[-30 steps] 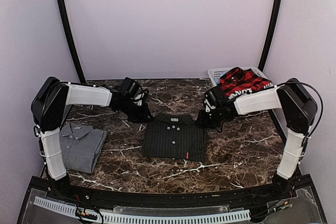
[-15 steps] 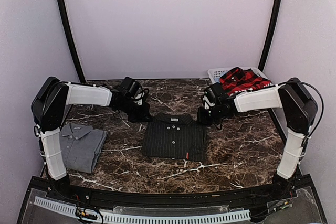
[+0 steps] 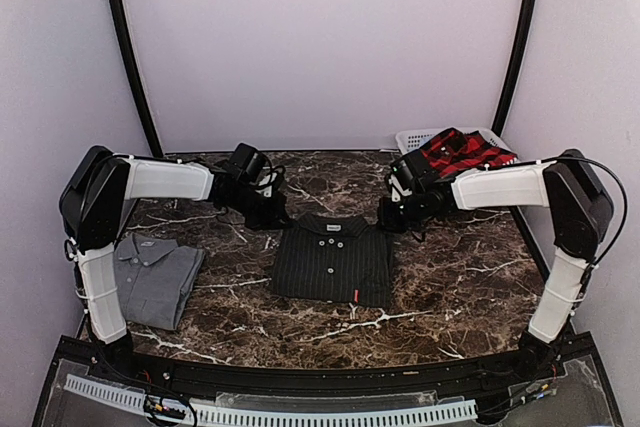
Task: Fold and stack the long sleeve shirts
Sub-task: Adjust the square-folded shirt at the center of the board.
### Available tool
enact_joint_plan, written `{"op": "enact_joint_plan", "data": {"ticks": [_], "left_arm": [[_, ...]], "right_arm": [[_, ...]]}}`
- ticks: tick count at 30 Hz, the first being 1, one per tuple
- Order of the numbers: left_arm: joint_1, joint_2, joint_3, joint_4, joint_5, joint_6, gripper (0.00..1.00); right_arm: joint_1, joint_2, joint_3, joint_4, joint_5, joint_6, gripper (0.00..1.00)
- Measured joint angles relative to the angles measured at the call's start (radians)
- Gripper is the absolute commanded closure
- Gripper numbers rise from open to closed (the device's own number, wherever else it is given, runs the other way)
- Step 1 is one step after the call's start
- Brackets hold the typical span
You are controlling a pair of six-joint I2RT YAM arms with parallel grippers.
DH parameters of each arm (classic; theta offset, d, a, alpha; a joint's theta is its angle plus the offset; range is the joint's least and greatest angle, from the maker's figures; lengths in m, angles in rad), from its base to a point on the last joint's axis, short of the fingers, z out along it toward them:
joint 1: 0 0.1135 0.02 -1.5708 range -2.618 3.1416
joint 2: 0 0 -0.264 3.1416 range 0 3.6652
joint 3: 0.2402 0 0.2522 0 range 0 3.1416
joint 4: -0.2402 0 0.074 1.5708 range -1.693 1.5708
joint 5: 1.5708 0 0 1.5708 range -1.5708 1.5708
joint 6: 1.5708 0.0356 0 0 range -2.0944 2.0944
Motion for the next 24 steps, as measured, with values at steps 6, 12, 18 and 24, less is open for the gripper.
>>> {"op": "enact_joint_plan", "data": {"ticks": [6,12,18,24], "left_arm": [[0.0,0.0,0.0,0.0,0.0,0.001,1.0],[-0.002,-0.001,0.014,0.0,0.0,0.016,1.0],[-0.01,-0.005,0.043,0.002,0.0,0.032,1.0],[-0.012,0.019,0.087,0.003,0.0,0.044,1.0]], "right_arm": [[0.0,-0.003,-0.002,-0.005,0.012,0.0,1.0],[0.004,-0.059,-0.004,-0.039,0.028,0.001,1.0],[0.011,-0.146,-0.029,-0.05,0.071,0.006,1.0],[0.01,-0.156,-0.126,-0.043,0.114,0.021,1.0]]}}
